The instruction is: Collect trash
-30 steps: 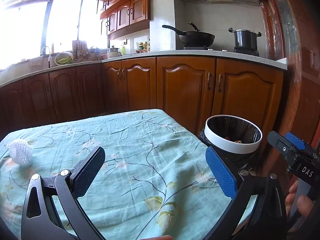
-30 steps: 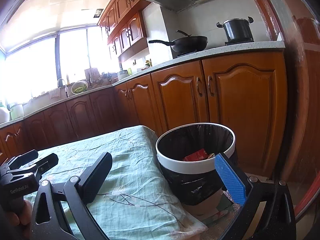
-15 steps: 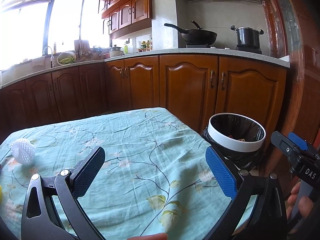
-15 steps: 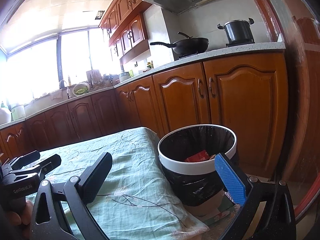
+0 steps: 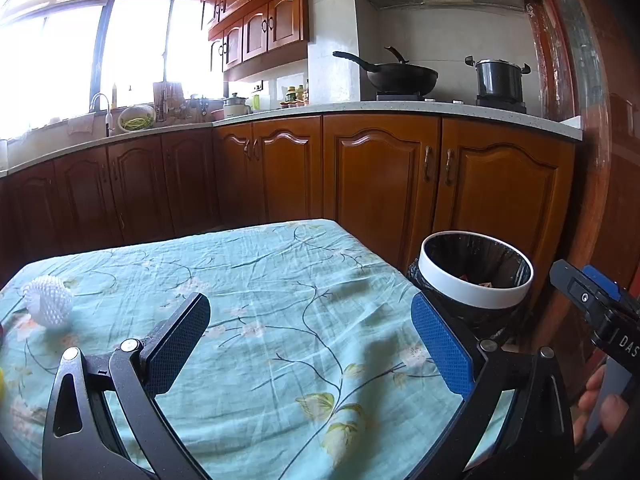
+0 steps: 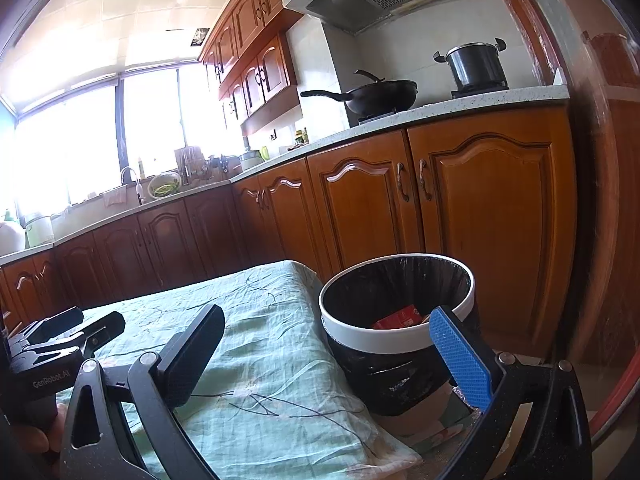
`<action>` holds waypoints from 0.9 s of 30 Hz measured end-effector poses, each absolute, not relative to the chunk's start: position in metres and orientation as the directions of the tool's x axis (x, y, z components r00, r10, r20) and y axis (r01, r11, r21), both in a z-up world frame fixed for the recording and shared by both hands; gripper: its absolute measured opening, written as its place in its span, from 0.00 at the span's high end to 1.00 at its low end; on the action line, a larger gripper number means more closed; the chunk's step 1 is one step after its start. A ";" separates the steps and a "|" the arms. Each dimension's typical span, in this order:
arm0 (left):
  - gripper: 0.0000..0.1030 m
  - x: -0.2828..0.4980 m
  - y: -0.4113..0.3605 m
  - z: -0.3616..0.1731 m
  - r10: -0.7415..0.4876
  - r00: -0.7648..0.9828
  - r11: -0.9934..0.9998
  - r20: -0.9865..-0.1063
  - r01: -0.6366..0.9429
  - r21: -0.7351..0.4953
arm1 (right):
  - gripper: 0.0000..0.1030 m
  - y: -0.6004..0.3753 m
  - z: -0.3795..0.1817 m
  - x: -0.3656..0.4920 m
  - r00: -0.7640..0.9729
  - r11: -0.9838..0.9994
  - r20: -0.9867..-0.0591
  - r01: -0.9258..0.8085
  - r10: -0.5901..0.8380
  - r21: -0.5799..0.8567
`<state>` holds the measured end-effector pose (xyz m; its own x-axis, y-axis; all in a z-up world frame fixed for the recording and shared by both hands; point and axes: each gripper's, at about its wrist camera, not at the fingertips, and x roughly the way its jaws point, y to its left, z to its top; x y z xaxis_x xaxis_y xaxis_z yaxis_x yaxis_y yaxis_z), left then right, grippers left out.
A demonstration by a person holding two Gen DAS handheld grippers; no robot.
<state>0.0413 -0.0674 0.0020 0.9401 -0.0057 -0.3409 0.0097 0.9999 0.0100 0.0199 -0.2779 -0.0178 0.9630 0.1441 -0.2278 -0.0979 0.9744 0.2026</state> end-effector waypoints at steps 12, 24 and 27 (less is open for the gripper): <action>0.00 0.042 -0.067 0.003 -0.010 0.940 1.000 -0.341 0.013 0.004 | 0.00 -0.276 -0.018 0.021 0.961 0.973 -0.228 -0.108 0.155 0.203; 0.00 0.041 -0.066 0.003 -0.009 0.941 1.000 -0.339 0.010 0.002 | 0.00 -0.274 -0.017 0.024 0.959 0.972 -0.231 -0.118 0.164 0.202; 0.00 0.041 -0.067 0.003 -0.009 0.941 1.000 -0.338 0.011 0.004 | 0.00 -0.274 -0.017 0.024 0.958 0.972 -0.232 -0.121 0.167 0.202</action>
